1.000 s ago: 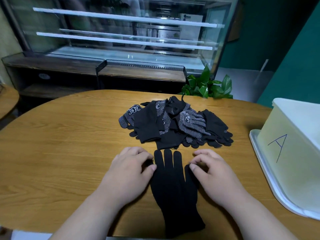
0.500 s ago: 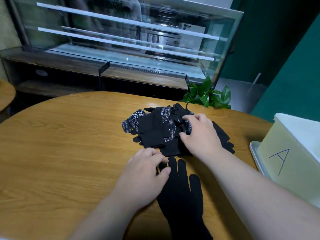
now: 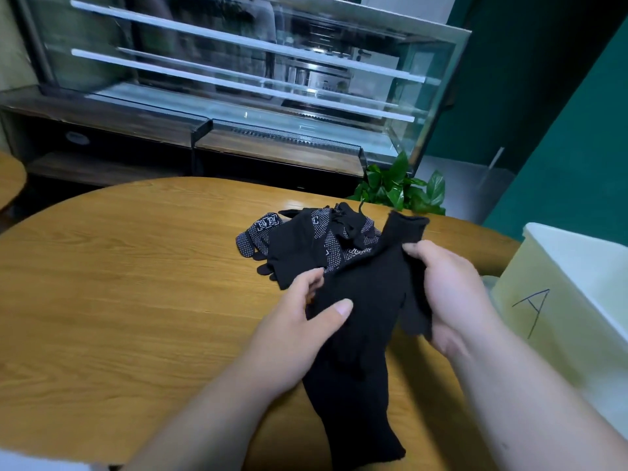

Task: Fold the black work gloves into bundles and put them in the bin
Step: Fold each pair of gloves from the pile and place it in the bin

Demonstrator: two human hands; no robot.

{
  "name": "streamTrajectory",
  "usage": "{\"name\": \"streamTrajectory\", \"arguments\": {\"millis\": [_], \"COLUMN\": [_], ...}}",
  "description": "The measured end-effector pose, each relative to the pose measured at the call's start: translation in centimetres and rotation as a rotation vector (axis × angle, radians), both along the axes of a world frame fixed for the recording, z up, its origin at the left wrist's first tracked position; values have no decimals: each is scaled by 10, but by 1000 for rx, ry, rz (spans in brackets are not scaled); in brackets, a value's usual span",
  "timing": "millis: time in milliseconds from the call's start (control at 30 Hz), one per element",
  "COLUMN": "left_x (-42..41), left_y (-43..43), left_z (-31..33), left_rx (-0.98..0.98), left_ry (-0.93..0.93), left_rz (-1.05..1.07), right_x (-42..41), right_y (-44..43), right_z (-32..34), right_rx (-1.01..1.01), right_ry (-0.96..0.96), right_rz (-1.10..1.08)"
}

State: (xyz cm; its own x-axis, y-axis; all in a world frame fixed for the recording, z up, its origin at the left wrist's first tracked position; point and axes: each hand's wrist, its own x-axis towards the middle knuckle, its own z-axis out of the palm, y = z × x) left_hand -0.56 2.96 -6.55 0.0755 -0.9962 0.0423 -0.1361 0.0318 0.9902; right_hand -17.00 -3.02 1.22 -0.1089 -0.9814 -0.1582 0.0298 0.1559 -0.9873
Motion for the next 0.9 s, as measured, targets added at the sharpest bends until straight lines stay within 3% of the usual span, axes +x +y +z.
{"name": "streamTrajectory", "arguments": {"millis": [67,133,467,600,733,900], "left_x": [-5,-9,-5,-5,-1,8], "left_y": [3,9,12,14,15,9], "left_z": [-1,4,1,5,8,8], "left_rx": [58,95,85,63,32,42], "left_ry": [272,393,430,422,389,294], "left_rz": [-104,-162,-133,-130,-122,86], "right_x": [-2,-2,-12,-15,-13,-3], "right_y": [14,24,30,19,7,0], "right_z": [0,-2,-12,-5,4,30], "right_rx": [79,134,182,124,-78,-294], "right_ry": [-70,-125,-220,-64,275,478], "right_rz": [77,128,222,255,261,338]}}
